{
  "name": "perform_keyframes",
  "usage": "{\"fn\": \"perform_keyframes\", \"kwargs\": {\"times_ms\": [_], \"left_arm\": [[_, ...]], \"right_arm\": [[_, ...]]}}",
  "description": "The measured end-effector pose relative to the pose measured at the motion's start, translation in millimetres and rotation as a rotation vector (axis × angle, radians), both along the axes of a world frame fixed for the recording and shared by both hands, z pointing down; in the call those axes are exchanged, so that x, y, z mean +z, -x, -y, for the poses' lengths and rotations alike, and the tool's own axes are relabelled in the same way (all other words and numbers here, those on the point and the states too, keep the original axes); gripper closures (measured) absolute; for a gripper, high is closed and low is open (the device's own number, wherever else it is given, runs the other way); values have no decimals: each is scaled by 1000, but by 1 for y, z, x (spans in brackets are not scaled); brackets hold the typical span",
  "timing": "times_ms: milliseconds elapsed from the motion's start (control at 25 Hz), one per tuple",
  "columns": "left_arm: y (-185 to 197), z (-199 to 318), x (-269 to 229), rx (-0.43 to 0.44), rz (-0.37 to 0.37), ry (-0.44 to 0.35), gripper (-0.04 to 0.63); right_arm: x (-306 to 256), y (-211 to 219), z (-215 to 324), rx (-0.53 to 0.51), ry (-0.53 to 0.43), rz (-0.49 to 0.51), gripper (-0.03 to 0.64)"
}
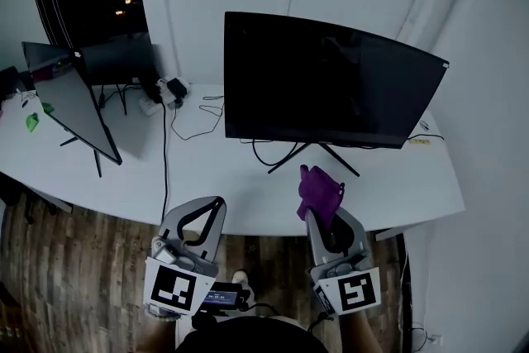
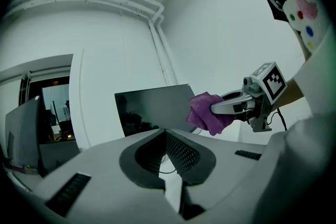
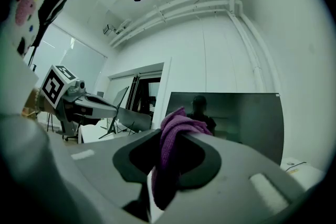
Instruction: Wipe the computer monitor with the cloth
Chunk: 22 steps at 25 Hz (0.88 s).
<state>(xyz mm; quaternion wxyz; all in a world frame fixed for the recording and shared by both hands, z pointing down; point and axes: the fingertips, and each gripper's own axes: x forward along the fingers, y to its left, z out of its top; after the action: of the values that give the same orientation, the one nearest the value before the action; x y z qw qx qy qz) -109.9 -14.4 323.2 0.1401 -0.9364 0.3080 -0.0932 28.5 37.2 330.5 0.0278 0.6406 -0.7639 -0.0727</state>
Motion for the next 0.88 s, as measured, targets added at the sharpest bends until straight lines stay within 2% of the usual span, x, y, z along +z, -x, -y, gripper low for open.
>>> {"fn": "perform_keyframes", "kwargs": {"times_ms": [360,520,880], "left_arm": [[3,73,-2,18,-11,-1,591],[2,90,-3,14,-21,17,591],[-1,118,-14,-26,-36,11,591]], "right_arm": [[-6,3,70,19,6,-33,537],[-27,8,93,12,-51,-24,537],[-69,-1,142,-34,-119,-115,537]]}}
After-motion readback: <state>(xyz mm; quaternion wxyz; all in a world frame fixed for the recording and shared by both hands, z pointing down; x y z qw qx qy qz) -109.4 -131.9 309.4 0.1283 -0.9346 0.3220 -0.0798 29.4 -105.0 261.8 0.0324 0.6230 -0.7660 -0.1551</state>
